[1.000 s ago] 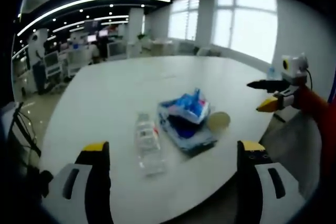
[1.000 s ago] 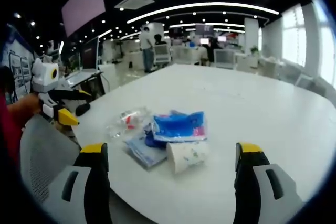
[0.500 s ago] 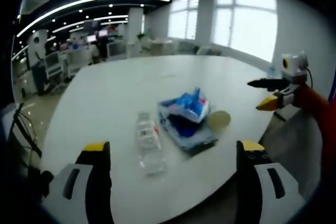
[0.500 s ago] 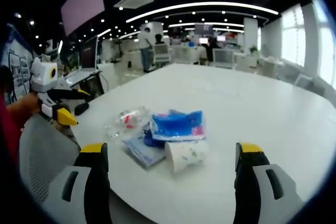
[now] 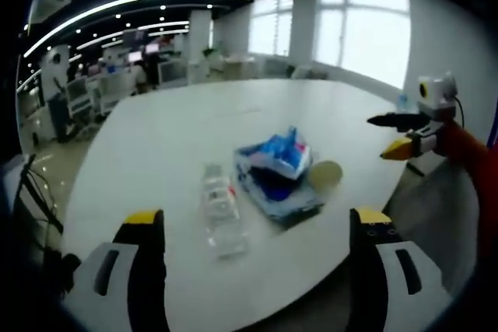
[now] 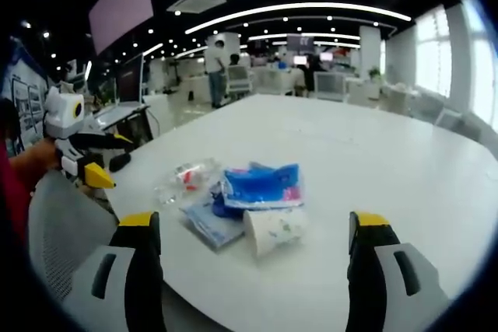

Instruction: Arrange the tabletop items into an orderly group along one side of the table until the central work area is clear of visible clutter.

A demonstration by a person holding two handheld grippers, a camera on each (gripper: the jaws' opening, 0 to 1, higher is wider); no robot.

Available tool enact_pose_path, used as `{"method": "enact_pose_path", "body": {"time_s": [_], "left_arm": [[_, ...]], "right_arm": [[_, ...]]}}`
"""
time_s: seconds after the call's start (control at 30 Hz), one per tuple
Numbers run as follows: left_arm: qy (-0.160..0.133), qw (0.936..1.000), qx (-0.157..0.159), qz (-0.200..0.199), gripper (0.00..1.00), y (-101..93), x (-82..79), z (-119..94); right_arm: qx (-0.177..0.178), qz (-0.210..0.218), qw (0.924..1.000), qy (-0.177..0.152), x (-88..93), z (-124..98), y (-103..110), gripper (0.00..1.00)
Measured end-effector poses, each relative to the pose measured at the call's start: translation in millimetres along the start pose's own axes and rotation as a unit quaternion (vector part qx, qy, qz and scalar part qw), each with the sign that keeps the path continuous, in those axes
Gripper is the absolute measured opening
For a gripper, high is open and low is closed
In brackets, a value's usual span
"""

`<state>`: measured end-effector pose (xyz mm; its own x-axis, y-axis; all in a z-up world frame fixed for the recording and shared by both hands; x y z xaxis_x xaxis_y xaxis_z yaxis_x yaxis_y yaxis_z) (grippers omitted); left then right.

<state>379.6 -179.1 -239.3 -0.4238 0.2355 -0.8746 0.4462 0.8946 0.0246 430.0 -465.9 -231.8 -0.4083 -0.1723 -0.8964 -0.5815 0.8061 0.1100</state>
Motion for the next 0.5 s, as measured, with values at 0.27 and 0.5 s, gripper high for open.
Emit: {"method": "enact_pose_path", "body": {"time_s": [0.27,0.5], "left_arm": [[0.004,1.0,-0.002,0.006,0.95,0.1,0.6,0.5],[0.008,0.9999,0.0,0.007,0.95,-0.7,1.3,1.5]], "right_arm": [[-0.002,0.002,1.0,0.002,0.5,0.6,-0.6,0.99],[0.003,0.008,1.0,0.003,1.8,0.1,-3.9,0.99]]}}
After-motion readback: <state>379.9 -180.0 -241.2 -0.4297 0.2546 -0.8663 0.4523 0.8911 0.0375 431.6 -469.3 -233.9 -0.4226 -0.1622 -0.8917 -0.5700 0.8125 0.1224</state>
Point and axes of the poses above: the point that each gripper's makers call its tool centre point, and the gripper's own axes: z roughly forward along the fingers, y roughly to its left, x roughly out of its underside, the point moved 6 cm from there along -z, roughly backward along the fingers, and after that the axes turned 6 degrees about z, right-handed, at the moved point
